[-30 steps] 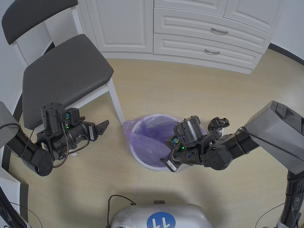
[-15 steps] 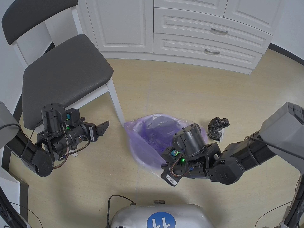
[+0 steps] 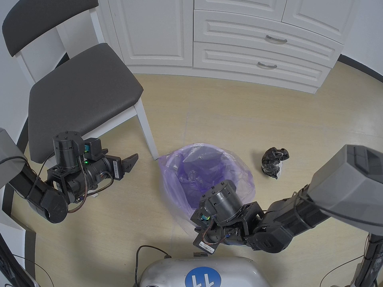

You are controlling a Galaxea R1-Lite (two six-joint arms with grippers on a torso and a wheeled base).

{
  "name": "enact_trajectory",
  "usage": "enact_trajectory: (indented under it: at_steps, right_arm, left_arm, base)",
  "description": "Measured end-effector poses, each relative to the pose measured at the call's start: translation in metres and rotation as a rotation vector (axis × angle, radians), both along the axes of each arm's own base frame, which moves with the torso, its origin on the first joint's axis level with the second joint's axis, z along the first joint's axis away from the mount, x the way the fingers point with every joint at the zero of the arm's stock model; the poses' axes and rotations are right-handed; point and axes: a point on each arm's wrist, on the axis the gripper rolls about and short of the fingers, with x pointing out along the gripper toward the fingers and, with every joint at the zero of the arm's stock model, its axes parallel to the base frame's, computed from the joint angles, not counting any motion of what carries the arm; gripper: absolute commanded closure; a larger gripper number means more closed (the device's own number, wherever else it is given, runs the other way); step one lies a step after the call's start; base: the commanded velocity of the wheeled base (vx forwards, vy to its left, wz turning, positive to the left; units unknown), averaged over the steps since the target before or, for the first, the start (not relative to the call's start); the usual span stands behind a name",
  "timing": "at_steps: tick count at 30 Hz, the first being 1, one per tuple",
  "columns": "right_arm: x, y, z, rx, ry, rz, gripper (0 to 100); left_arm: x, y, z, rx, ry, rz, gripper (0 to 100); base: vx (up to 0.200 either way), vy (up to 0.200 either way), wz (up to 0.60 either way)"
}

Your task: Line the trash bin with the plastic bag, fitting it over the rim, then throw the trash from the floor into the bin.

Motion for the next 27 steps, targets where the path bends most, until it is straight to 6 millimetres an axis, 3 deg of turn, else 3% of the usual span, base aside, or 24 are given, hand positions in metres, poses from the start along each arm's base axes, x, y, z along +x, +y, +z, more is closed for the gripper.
enact_trajectory:
  at_steps: [10, 27]
  right_arm:
    - [0.006, 0.017, -0.042, -0.04, 0.004, -0.003, 100]
    - [0.023, 0.033, -0.087, -0.094, 0.006, -0.072, 100]
  left_arm:
    - [0.0, -0.001, -0.001, 0.001, 0.003, -0.001, 0]
    - [0.0, -0.001, -0.001, 0.001, 0.003, -0.002, 0]
  base:
    - [0.0, 0.0, 0.0]
    - [0.0, 0.0, 0.0]
